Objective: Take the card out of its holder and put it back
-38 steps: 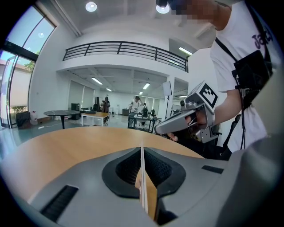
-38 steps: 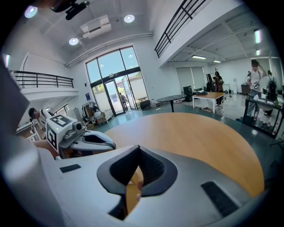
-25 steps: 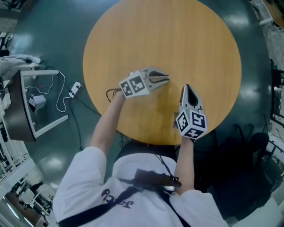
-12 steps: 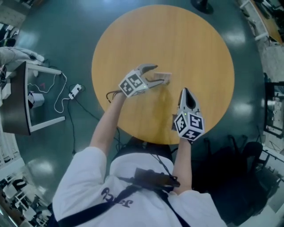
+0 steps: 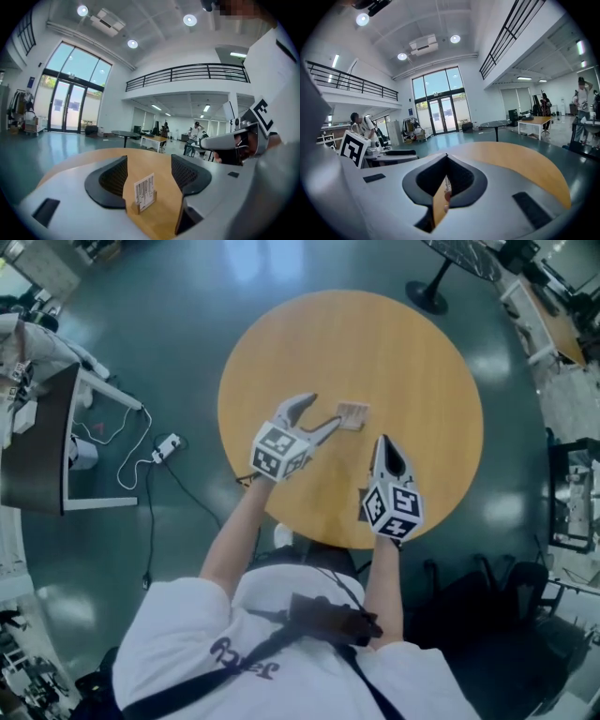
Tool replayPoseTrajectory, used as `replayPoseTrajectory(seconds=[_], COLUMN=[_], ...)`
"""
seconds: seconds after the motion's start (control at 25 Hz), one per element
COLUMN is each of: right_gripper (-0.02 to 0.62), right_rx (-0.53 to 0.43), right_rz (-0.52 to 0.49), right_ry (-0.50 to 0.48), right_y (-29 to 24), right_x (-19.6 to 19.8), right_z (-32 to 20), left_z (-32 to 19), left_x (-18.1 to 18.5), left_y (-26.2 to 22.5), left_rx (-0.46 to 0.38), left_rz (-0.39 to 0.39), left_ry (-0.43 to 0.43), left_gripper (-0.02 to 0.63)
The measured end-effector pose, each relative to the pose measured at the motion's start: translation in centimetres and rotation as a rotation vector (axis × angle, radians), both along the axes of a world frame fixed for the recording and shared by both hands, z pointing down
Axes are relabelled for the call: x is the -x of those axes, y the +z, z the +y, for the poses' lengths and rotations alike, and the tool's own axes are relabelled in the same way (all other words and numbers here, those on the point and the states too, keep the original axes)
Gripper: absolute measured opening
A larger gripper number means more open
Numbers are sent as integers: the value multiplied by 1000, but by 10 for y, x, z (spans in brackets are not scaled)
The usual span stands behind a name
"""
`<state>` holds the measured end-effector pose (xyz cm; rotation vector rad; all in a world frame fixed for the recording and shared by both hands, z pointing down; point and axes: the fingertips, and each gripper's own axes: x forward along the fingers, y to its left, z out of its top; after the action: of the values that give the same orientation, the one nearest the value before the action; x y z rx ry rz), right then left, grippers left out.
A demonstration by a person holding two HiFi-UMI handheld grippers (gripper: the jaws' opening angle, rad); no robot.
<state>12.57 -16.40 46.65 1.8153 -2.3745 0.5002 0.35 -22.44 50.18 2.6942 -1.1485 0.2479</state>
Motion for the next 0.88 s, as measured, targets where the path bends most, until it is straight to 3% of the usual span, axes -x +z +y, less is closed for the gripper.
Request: replayPoseTrajectory(seconds=[0.16,0.44,0.56,0.88], right_gripper=[20,20,20,18], right_rx=[-45,-132,-154,-218], right_rz=[11,25,37,53], right_ry=[-13,-9,1,65], right_y=[-17,-45,-52,-78], right_x=[16,41,46,38], right_z=[10,24,32,43], left_z=[22,48,56,80], left_x=[12,36,46,23], left_y=[-30,-67,-83,-102], left_rx=[-40,-105,-164,-203], left_rz=[47,96,53,107], left_ry=[-116,-286,-363,-291], left_gripper=[296,159,21,12])
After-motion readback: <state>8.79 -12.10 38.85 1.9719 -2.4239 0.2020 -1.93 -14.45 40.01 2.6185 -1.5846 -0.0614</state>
